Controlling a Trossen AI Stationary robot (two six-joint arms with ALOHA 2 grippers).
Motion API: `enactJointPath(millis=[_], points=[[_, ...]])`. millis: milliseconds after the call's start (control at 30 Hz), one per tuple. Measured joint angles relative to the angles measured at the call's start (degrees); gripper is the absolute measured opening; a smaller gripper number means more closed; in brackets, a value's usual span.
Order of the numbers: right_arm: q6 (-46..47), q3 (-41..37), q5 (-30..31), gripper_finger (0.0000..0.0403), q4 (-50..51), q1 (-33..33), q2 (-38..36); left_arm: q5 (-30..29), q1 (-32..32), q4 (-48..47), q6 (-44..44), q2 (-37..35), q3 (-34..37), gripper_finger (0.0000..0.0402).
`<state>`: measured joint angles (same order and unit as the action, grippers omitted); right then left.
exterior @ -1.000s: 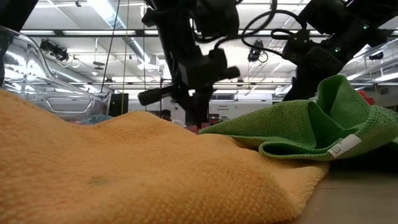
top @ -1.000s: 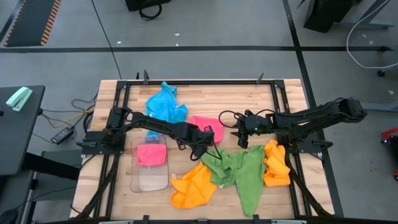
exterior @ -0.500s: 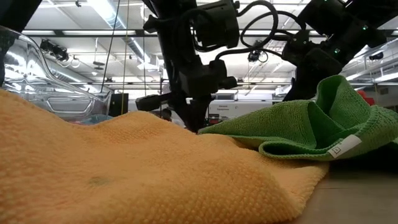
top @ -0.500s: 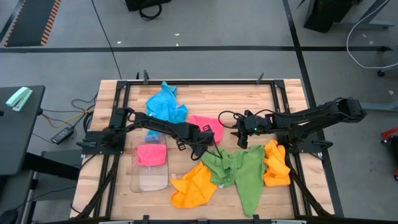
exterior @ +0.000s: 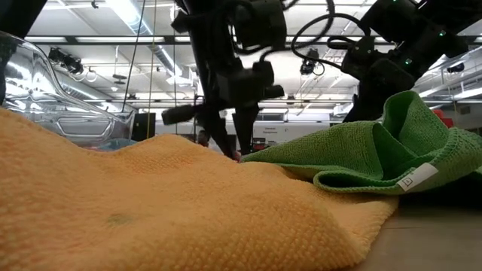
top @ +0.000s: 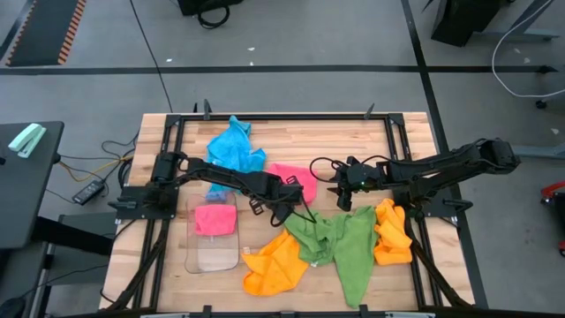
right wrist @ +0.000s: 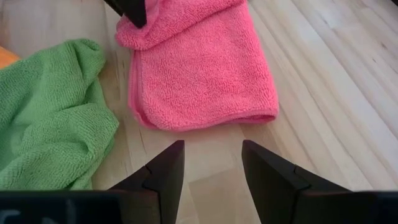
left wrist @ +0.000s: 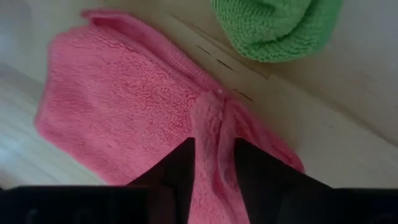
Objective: Fold microfiber towels
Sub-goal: Fold the pink microfiber cloth
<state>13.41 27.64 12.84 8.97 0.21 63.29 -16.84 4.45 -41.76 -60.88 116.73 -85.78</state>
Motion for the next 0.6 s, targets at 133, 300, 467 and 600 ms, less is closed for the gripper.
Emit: enactJointPath(millis=[133,300,467,600], points=[[0.1,0.0,0.0,0.0170,0.1,0.0,0.0,0.1,-0.1,-2.3,1.9,-1.9,0.0,0.0151],[0.1,0.0,0.0,0.0170,0.1,0.0,0.0,0.0,-1.3,-8.8,5.3,-2.9,0.0,0.0151],[0.1,0.0,0.0,0.0170,0.0,0.0,0.0,0.0,-3.8,-15.9,9.6,-2.9,0.0,0.0129],[0.1,0.0,0.0,0.0170,0.0,0.0,0.0,0.0,-5.8,-16.6,12.8,-2.9,0.0,0.0116]])
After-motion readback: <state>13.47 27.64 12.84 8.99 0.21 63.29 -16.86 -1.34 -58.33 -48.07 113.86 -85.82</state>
